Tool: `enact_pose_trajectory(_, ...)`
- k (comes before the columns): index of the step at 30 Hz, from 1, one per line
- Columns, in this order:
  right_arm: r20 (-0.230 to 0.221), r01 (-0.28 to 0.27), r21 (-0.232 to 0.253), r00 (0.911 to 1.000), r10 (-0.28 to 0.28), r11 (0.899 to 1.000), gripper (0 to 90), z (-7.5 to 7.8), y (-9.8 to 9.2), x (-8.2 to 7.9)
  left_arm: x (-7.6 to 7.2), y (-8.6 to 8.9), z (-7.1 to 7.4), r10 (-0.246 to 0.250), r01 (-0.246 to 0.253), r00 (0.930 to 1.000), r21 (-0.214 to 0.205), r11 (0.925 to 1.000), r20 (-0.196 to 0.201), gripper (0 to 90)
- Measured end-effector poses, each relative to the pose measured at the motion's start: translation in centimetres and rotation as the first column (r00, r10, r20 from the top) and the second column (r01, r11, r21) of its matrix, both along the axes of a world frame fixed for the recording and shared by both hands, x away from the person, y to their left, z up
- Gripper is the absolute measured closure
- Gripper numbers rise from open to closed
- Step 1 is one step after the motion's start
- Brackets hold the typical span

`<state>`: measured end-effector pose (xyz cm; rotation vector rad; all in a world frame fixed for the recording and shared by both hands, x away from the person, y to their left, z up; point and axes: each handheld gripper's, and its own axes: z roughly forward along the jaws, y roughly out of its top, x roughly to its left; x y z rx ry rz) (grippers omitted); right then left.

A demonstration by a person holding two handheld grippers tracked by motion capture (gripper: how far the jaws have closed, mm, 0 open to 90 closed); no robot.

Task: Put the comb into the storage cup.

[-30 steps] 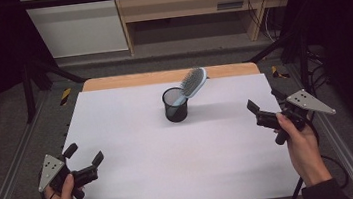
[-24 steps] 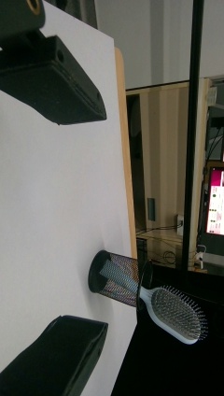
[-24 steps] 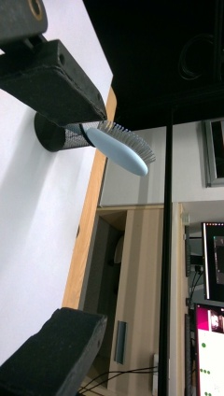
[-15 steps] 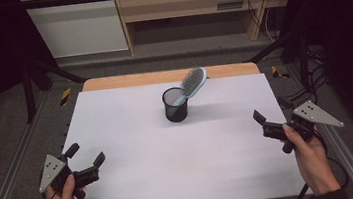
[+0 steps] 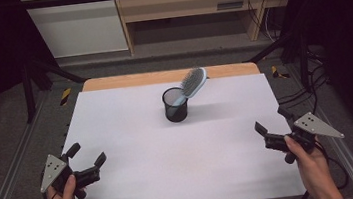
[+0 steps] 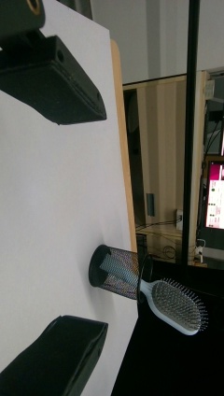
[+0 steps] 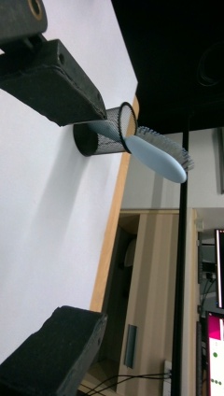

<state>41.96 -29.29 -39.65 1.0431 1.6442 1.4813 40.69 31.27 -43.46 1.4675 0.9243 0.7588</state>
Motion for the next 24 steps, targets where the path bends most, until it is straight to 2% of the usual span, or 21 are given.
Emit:
enact_pose_trajectory(8,-0.029,-0.011,-0.027,0.9995,0.01,1.0,4.6,-1.3,0.3,-0.3,0.0,-0.2,0.0,-0.013,0.013,0.9999,0.0,0.9999,0.0,1.5)
enact_pose_trajectory(12,-0.048,-0.017,-0.012,0.9987,0.016,1.0,4.7,-2.2,0.6,-0.4,0.0,-0.2,0.0,-0.014,0.014,0.9999,0.001,0.9999,-0.001,1.5)
enact_pose_trajectory(18,-0.071,-0.024,-0.028,0.9972,0.022,0.999,4.7,-3.6,1.1,-0.6,0.0,-0.3,0.0,-0.017,0.017,0.9999,0.002,0.9999,0.0,1.5)
enact_pose_trajectory(24,-0.082,-0.041,-0.028,0.9958,0.039,0.999,4.7,-4.3,1.5,-0.5,0.1,-0.4,-0.1,-0.023,0.023,0.9997,0.008,0.9997,0.0,1.5)
